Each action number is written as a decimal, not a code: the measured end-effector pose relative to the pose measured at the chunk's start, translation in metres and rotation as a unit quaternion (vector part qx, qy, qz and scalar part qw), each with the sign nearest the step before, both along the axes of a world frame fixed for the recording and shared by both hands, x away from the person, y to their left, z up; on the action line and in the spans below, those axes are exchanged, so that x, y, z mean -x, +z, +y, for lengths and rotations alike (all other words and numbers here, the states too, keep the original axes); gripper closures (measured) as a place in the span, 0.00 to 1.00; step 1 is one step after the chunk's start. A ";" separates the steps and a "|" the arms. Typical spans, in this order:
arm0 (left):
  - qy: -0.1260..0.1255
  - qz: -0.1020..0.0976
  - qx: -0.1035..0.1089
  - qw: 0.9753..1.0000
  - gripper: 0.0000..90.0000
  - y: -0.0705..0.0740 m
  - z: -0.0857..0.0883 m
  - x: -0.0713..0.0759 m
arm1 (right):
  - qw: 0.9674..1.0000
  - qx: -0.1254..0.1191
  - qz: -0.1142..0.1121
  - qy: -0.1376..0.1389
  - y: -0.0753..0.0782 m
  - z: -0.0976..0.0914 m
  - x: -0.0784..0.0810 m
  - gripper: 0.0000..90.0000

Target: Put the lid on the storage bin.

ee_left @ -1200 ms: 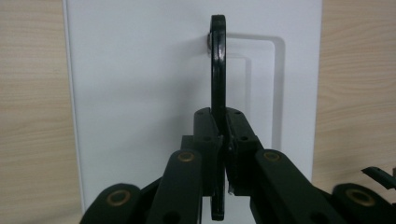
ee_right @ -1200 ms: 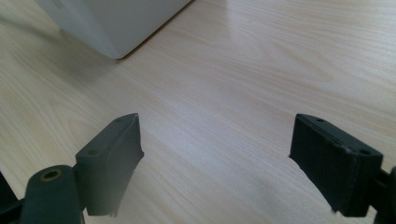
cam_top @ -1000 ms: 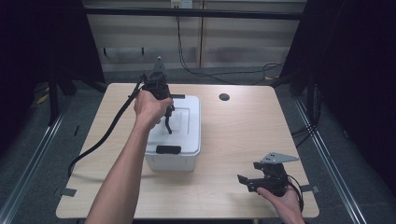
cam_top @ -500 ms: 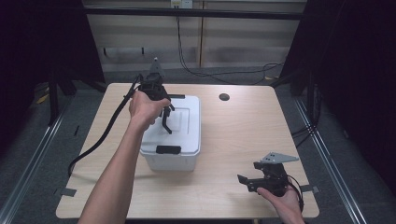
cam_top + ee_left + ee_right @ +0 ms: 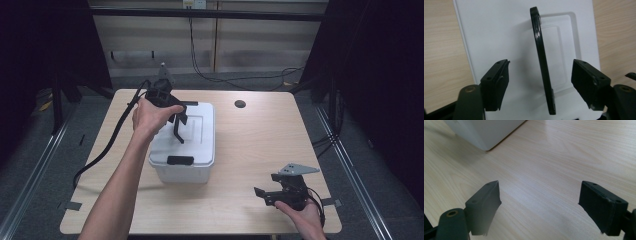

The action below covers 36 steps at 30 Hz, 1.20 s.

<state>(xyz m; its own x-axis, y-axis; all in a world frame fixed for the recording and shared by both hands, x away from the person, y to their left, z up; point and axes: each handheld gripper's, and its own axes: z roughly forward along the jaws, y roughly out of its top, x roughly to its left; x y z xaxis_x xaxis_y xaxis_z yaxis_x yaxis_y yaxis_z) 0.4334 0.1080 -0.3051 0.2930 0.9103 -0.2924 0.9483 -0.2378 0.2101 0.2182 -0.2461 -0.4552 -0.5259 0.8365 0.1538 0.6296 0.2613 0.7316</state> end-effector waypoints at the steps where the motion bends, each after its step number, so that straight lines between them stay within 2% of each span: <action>1: -0.002 -0.002 0.006 1.000 0.27 -0.001 0.002 0.000 | 1.000 -0.001 0.001 -0.002 0.000 0.000 0.001 0.18; 3: -0.006 -0.007 0.023 1.000 0.25 -0.001 0.008 0.001 | 1.000 -0.001 0.000 -0.002 0.000 0.000 0.000 0.18; 4: -0.017 -0.013 0.026 0.999 0.25 0.000 0.010 0.002 | 1.000 -0.001 0.000 -0.002 0.000 0.000 0.000 0.18; 6: -0.032 -0.018 0.038 0.999 0.17 0.000 0.016 0.004 | 1.000 0.000 -0.001 -0.002 0.000 0.000 0.000 0.18; 7: -0.037 -0.024 0.048 0.998 0.25 0.001 0.019 0.005 | 1.000 0.000 0.000 -0.002 0.000 0.000 0.000 0.18; 8: -0.040 -0.032 0.053 0.997 0.25 0.001 0.022 0.005 | 1.000 0.000 0.000 -0.002 0.000 0.000 0.000 0.18; 9: -0.035 -0.034 0.054 0.997 0.23 0.001 0.025 0.006 | 1.000 0.000 0.000 -0.003 0.000 0.000 0.000 0.18; 11: -0.046 -0.046 0.037 0.997 0.18 0.002 0.028 0.008 | 1.000 0.000 0.000 -0.004 0.000 0.000 0.000 0.18; 12: -0.055 -0.052 0.039 0.996 0.21 0.003 0.029 0.009 | 1.000 0.000 0.000 -0.004 0.000 0.000 0.000 0.18; 13: -0.061 -0.058 0.043 0.996 0.19 0.004 0.031 0.010 | 1.000 0.001 -0.001 -0.003 0.000 0.000 0.000 0.18; 16: -0.079 -0.084 0.053 0.992 0.18 0.008 0.034 0.015 | 1.000 0.001 -0.001 -0.004 0.000 0.000 0.000 0.18; 18: -0.091 -0.091 0.055 0.990 0.18 0.010 0.035 0.017 | 1.000 0.001 -0.001 -0.004 0.001 0.000 0.000 0.18; 19: -0.098 -0.100 0.059 0.988 0.18 0.011 0.037 0.019 | 1.000 0.001 -0.001 -0.004 0.001 0.000 0.000 0.18; 21: -0.102 -0.110 0.050 0.987 0.18 0.013 0.039 0.022 | 1.000 0.001 -0.002 -0.003 0.001 0.000 0.000 0.18; 23: -0.113 -0.125 0.048 0.985 0.19 0.014 0.042 0.027 | 1.000 0.001 -0.002 -0.004 0.001 0.000 0.000 0.18; 24: -0.121 -0.129 0.055 0.983 0.19 0.015 0.044 0.029 | 1.000 0.001 -0.002 -0.004 0.001 0.000 0.000 0.18; 26: -0.122 -0.128 0.063 0.982 0.19 0.014 0.050 0.031 | 1.000 0.001 -0.004 -0.003 0.001 0.000 0.000 0.18; 28: -0.118 -0.142 0.059 0.981 0.19 0.012 0.060 0.032 | 1.000 0.002 -0.003 -0.006 0.001 0.000 0.000 0.18; 32: -0.123 -0.150 0.063 0.979 0.19 0.007 0.074 0.035 | 1.000 0.003 -0.007 -0.007 0.001 0.000 0.000 0.18; 34: -0.135 -0.155 0.059 0.977 0.19 0.005 0.082 0.038 | 1.000 0.003 -0.005 -0.009 0.001 -0.001 0.000 0.18; 36: -0.129 -0.156 0.066 0.977 0.19 0.003 0.091 0.040 | 1.000 0.003 -0.004 -0.010 0.001 -0.001 0.000 0.18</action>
